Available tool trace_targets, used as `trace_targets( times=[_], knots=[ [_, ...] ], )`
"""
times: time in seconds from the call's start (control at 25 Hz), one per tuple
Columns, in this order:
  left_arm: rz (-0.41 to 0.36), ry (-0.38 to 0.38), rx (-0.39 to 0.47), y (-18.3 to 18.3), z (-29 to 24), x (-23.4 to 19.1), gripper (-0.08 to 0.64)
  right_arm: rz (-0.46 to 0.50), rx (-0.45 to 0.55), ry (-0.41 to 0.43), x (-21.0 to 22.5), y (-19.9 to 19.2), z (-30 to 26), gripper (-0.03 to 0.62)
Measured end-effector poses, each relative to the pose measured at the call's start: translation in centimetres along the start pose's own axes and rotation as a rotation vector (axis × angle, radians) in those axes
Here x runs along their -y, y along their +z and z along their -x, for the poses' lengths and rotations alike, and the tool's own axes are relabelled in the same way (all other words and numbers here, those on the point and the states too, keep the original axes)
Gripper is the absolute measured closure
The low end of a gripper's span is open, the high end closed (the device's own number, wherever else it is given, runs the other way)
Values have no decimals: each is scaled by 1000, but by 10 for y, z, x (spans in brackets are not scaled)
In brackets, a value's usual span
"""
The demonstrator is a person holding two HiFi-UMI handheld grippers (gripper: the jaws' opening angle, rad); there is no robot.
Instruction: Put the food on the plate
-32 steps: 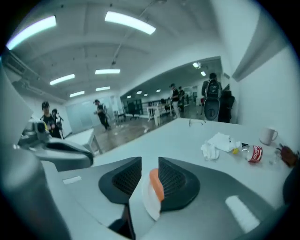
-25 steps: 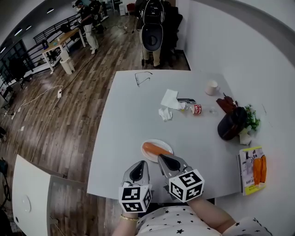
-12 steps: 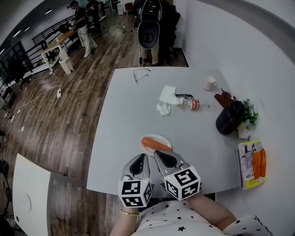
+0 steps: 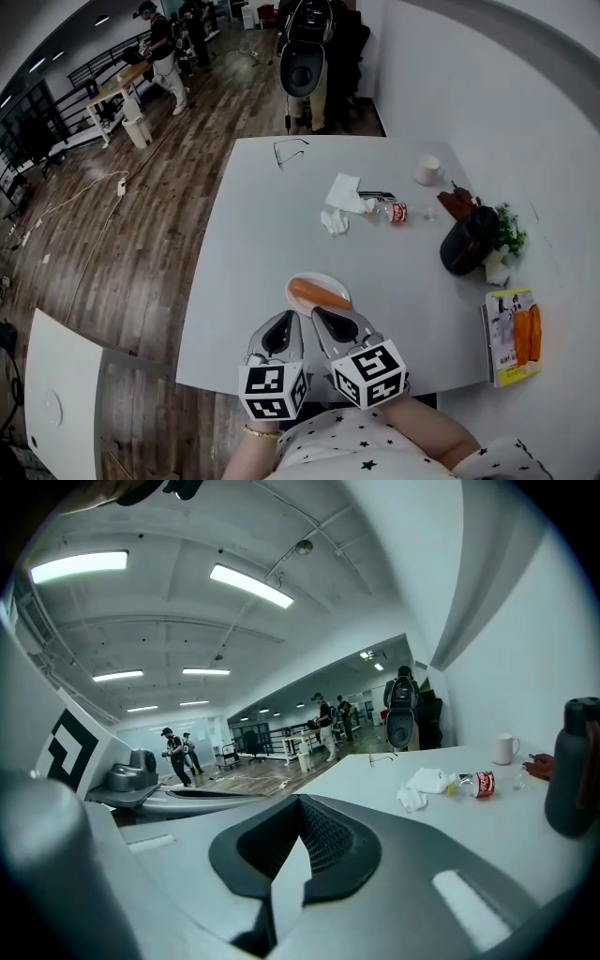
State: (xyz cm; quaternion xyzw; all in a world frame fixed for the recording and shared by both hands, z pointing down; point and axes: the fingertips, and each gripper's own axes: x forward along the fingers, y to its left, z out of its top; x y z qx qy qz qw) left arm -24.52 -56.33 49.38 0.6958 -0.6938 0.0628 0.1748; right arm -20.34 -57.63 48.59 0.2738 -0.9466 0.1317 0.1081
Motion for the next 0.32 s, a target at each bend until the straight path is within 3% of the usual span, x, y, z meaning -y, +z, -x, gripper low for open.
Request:
trace_targets(
  times=[0.32],
  knots=[
    [-8,-1,-4,-1,-2,3,552,8,9,7,1,3,1,594]
  ],
)
